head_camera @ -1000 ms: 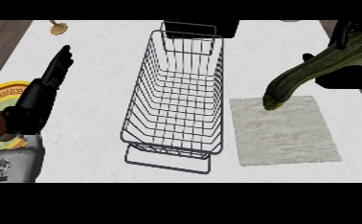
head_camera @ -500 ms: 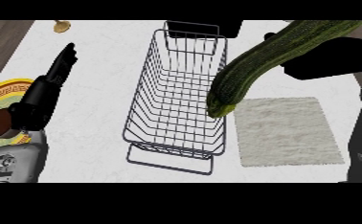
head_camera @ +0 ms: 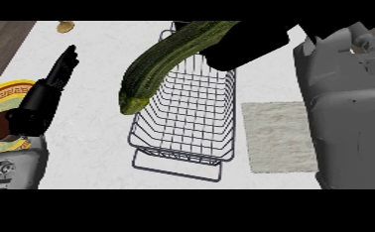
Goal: Pick the squash from the placemat and place it in the basket
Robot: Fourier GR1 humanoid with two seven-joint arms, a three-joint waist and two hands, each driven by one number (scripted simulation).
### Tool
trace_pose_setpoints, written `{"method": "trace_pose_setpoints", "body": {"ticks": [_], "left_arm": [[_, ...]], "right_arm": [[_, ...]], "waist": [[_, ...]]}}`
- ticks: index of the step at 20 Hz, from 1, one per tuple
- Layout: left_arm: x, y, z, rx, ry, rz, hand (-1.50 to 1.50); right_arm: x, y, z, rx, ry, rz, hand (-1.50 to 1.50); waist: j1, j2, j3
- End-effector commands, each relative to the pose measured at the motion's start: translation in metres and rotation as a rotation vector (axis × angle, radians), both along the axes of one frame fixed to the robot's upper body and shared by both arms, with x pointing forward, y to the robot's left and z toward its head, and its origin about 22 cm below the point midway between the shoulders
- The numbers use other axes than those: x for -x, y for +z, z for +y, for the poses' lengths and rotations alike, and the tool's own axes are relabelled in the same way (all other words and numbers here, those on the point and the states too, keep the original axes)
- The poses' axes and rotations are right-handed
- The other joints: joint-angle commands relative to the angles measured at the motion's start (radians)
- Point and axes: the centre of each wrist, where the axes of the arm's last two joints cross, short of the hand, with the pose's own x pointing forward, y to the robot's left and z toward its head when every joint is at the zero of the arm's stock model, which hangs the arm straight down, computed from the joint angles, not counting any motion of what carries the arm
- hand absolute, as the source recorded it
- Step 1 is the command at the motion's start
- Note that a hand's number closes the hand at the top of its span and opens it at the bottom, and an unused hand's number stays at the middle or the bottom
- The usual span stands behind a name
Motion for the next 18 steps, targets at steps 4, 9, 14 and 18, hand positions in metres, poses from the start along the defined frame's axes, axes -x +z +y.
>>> {"method": "trace_pose_setpoints", "body": {"ticks": [4, 9, 14, 18], "left_arm": [[-0.001, 0.006, -0.001, -0.005, 0.005, -0.007, 0.00], [0.004, 0.013, 0.007, -0.001, 0.009, 0.008, 0.00], [0.003, -0.002, 0.010, 0.005, 0.011, -0.008, 0.00], [0.010, -0.010, -0.008, 0.016, 0.005, 0.014, 0.00]], "right_arm": [[-0.018, -0.017, 0.036, 0.109, -0.009, 0.168, 1.50], [-0.015, -0.030, 0.046, 0.348, -0.088, 0.172, 1.50], [-0.015, -0.023, 0.045, 0.494, -0.103, 0.111, 1.50], [-0.024, -0.037, 0.035, 0.498, -0.032, 0.189, -1.50]], "waist": [[-0.002, 0.001, 0.001], [-0.005, -0.005, 0.001], [-0.013, -0.003, 0.000], [-0.010, -0.002, 0.001]]}}
